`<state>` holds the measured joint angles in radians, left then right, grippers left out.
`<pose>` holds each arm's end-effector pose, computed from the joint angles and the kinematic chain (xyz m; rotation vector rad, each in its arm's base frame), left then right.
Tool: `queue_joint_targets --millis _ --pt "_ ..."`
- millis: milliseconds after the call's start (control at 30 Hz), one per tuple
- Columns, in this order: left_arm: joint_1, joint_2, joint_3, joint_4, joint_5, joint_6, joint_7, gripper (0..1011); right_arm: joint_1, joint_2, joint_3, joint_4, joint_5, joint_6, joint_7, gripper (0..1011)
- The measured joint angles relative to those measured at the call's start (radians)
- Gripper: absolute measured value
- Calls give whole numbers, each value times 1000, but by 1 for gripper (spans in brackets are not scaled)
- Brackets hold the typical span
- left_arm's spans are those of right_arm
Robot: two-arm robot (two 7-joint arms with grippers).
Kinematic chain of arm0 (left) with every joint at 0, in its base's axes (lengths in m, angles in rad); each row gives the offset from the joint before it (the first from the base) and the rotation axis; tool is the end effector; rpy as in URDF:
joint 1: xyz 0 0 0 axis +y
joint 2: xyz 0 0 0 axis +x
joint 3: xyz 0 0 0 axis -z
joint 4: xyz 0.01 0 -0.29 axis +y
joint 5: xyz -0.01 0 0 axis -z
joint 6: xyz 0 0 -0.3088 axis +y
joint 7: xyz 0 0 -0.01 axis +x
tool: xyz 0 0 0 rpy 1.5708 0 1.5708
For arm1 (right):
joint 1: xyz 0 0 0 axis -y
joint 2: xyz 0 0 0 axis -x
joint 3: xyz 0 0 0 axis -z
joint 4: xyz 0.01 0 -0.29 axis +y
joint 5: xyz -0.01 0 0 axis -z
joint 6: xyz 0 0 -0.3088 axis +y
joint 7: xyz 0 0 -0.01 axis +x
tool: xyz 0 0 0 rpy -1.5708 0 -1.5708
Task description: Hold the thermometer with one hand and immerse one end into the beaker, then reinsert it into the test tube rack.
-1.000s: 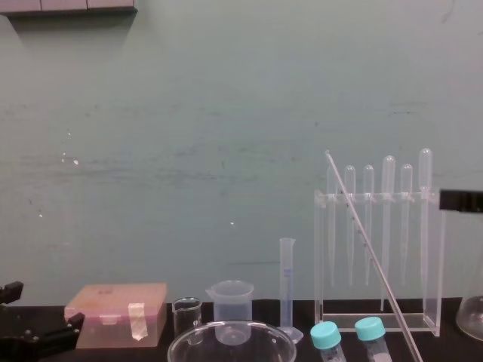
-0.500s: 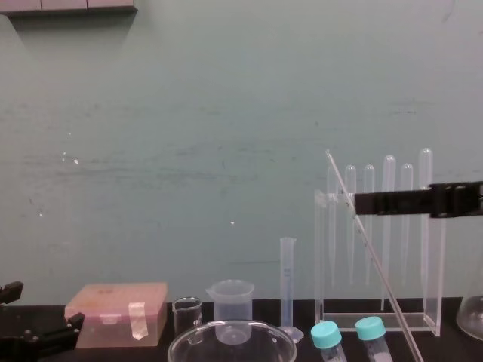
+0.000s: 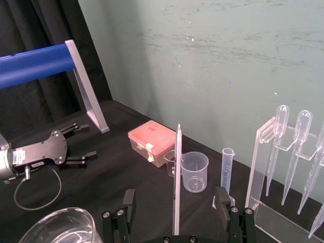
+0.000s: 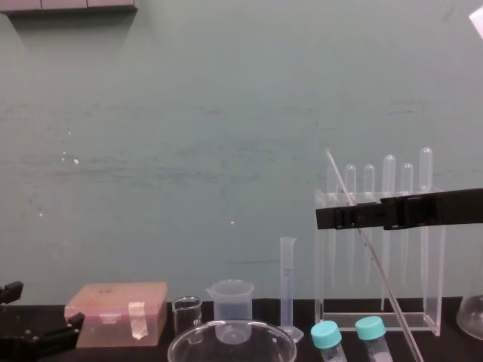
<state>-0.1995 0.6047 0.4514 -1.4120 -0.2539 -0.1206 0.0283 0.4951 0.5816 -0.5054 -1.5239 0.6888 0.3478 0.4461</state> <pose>0.3581 0.0827 -0.3023 0.3044 -0.2851 1.2479 0.4190 -0.0405 -0.1754 -0.1642 0.1267 -0.7375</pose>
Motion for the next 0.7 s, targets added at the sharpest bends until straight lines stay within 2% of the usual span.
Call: queue_joint_targets --millis 200,367,700 --pt "0 0 0 0 0 0 0 1008 -1 0 1 0 1 0 -1 998" --pt "0 0 0 0 0 0 0 1008 -2 0 2 0 2 0 -1 917" --pt "0 0 0 0 0 0 0 1008 -3 0 3 -1 3 1 -1 609"
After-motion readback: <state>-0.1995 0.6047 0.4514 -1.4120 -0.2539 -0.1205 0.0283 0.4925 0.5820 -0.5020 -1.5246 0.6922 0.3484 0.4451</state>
